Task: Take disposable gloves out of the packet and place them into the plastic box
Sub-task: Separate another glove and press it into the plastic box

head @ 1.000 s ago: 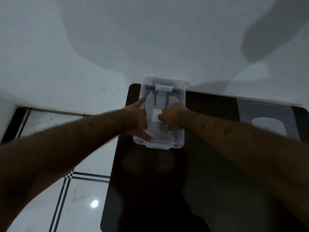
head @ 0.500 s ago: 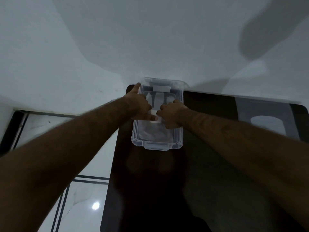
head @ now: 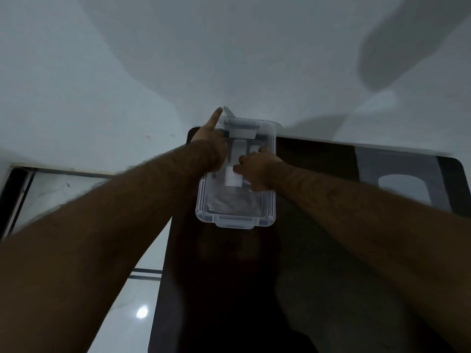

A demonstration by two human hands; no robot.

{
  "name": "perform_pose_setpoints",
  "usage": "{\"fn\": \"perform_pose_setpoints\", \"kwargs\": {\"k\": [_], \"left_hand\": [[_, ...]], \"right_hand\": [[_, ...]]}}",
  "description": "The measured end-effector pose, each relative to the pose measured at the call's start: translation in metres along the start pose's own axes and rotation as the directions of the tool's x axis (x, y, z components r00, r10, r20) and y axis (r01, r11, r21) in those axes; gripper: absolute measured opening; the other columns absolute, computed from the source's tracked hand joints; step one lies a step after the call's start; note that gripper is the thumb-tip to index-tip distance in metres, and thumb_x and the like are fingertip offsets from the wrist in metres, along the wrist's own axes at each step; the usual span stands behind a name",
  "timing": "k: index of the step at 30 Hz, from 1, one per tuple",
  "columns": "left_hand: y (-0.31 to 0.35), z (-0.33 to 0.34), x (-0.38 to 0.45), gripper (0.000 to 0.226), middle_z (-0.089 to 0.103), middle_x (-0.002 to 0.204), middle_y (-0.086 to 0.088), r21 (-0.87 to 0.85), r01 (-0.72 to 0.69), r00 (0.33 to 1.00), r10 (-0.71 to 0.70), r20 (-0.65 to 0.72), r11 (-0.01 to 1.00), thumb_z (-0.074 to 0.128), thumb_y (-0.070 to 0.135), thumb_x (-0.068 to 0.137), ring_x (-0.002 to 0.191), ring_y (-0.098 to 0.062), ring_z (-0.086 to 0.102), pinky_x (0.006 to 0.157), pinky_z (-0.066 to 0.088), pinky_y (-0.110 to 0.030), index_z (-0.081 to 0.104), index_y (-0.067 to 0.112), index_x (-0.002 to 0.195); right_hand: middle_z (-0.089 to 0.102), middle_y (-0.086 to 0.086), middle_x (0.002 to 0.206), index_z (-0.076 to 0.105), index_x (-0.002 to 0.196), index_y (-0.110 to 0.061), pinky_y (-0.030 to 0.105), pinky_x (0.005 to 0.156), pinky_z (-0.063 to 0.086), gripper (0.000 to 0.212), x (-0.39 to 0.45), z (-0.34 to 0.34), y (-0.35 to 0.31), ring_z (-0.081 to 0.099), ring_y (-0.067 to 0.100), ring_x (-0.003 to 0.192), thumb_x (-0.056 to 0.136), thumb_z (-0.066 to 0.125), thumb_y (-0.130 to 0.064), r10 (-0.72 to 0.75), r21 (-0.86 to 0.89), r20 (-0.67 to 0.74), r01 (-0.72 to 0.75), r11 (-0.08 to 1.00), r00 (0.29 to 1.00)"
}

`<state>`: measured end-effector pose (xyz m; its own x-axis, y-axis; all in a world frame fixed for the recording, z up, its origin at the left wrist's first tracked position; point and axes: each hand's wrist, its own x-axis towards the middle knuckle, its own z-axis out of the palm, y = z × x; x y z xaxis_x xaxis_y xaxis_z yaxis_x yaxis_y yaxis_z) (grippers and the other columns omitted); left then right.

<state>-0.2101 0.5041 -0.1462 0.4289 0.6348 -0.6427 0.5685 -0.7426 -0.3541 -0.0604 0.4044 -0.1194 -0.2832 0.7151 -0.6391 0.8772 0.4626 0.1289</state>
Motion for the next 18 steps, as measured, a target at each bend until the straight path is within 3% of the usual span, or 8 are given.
{"fn": "perform_pose_setpoints", "kwargs": {"k": [1,2,5,10,14,16,18], "left_hand": [[0.004,0.0,0.005,0.047,0.072,0.136,0.02,0.122,-0.068,0.995,0.076,-0.062,0.99,0.049,0.06,0.102,0.151,-0.008,0.046,0.117,-0.035,-0.056,0.072,0.038,0.136],[0.007,-0.001,0.003,0.055,0.066,0.148,0.006,0.208,-0.077,0.99,0.099,-0.1,0.975,0.056,0.063,0.1,0.156,-0.021,0.04,0.122,-0.026,-0.066,0.067,0.029,0.142],[0.008,-0.017,-0.018,0.068,0.052,0.159,-0.008,0.319,-0.025,0.972,0.097,-0.213,0.947,0.051,0.065,0.103,0.153,-0.032,0.037,0.131,0.011,-0.066,0.056,0.018,0.151],[0.002,-0.019,-0.027,0.095,0.035,0.172,-0.008,0.434,0.019,0.958,0.107,-0.264,0.901,0.03,0.089,0.095,0.162,-0.037,0.021,0.127,0.003,-0.07,0.048,0.021,0.16],[0.004,-0.022,-0.029,0.073,0.059,0.147,-0.005,0.399,0.005,0.923,0.149,-0.354,0.917,0.038,0.073,0.103,0.141,-0.03,0.047,0.125,0.025,-0.058,0.062,0.019,0.145],[0.008,-0.022,-0.026,0.05,0.067,0.137,-0.001,0.398,-0.108,0.908,0.253,-0.334,0.911,0.048,0.06,0.105,0.134,-0.027,0.054,0.122,0.026,-0.056,0.07,0.025,0.134],[0.015,-0.019,-0.025,0.04,0.072,0.13,0.002,0.407,-0.142,0.932,0.261,-0.253,0.902,0.054,0.055,0.104,0.135,-0.026,0.056,0.124,0.021,-0.057,0.075,0.028,0.124]], "right_hand": [[0.056,0.01,0.151,0.042,0.16,-0.025,0.062,0.123,0.035,0.077,0.0,0.0,0.0,0.059,0.034,0.137,0.095,0.078,-0.043,0.0,-0.008,0.001,0.0,1.0,1.0],[0.056,0.011,0.152,0.041,0.161,-0.025,0.062,0.122,0.035,0.077,0.0,0.0,0.0,0.059,0.035,0.137,0.095,0.077,-0.043,0.002,-0.016,-0.001,-0.002,1.0,1.0],[0.055,0.012,0.153,0.041,0.161,-0.026,0.064,0.123,0.035,0.078,0.002,0.001,0.0,0.057,0.036,0.138,0.095,0.077,-0.044,0.003,-0.026,-0.003,-0.003,1.0,1.0],[0.055,0.012,0.154,0.039,0.163,-0.027,0.065,0.123,0.034,0.081,0.006,0.003,0.001,0.057,0.037,0.139,0.094,0.078,-0.044,0.022,-0.02,0.008,-0.022,1.0,1.0],[0.057,0.01,0.15,0.043,0.159,-0.026,0.067,0.121,0.036,0.078,0.006,0.002,0.002,0.059,0.037,0.136,0.093,0.078,-0.047,0.02,-0.014,0.016,-0.02,1.0,1.0],[0.059,0.01,0.147,0.045,0.157,-0.027,0.067,0.119,0.038,0.075,0.007,0.003,0.003,0.061,0.036,0.134,0.092,0.078,-0.047,0.014,-0.022,0.008,-0.014,1.0,1.0],[0.059,0.009,0.147,0.046,0.157,-0.027,0.066,0.119,0.039,0.075,0.007,0.003,0.002,0.061,0.035,0.134,0.092,0.079,-0.046,0.015,-0.023,0.008,-0.015,1.0,1.0]]}}
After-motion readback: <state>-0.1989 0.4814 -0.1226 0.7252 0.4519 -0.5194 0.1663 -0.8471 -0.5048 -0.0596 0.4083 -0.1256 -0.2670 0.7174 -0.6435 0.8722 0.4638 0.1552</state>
